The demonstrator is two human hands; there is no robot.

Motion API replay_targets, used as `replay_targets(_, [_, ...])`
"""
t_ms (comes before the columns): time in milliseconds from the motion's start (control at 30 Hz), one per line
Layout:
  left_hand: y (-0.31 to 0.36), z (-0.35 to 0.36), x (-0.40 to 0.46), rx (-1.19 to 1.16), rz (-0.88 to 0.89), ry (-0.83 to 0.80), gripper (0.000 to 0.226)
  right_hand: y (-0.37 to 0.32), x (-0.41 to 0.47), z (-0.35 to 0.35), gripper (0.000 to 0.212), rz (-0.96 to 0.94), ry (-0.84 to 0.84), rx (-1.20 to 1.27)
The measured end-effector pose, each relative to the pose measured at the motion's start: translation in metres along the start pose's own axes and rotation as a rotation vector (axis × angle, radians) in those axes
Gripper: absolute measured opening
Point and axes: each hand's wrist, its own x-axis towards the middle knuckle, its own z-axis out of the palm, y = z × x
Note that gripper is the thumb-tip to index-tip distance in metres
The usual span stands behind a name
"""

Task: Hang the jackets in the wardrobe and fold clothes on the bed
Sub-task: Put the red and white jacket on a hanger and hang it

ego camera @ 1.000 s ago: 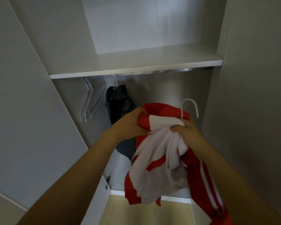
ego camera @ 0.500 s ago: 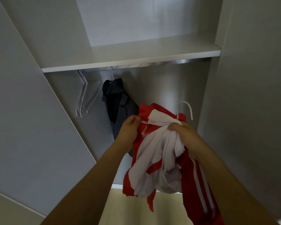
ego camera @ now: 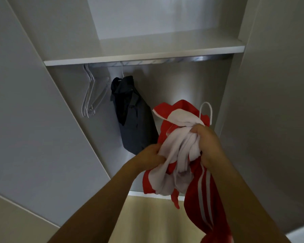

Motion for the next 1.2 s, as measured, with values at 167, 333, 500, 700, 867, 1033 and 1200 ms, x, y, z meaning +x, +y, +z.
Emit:
replay_targets(167, [-0.035,-0.001,0.0,-0.249,-0.115,0.227,0.011,-0.002,-0.001,-0.008,0.019,0.013,0.07,0.094])
replay_targets(333, [-0.011,-0.021,-0.009,-0.992,-0.046,0.42,0.024,0.004,-0.003,-0.014,0.026,-0.002,0.126,0.129])
replay_targets(500, [0.063,-0.041,-0.005,-0.817,-0.078,0.26,0.044,0.018,-0.008,-0.01,0.041,-0.029,0.203,0.036])
replay_targets(700, [0.099,-0.038,0.014,-0.22,0.145,0.404,0.022,0.034,-0.022,-0.005,0.021,-0.125,0.102,-0.058])
replay_targets(867, [0.086,-0.051,0.003,0.824,0.562,0.669,0.017,0.04,-0.019,-0.034,0.022,-0.104,0.095,-0.095])
replay_targets(1033, [0.082,-0.069,-0.014,1.171,0.926,0.459,0.023,0.027,-0.017,-0.042,0.039,-0.209,0.056,-0.222])
replay_targets(1200, [0.101,-0.057,-0.026,0.887,0.946,0.4,0.023,0.028,-0.02,-0.014,0.038,-0.348,-0.151,-0.409])
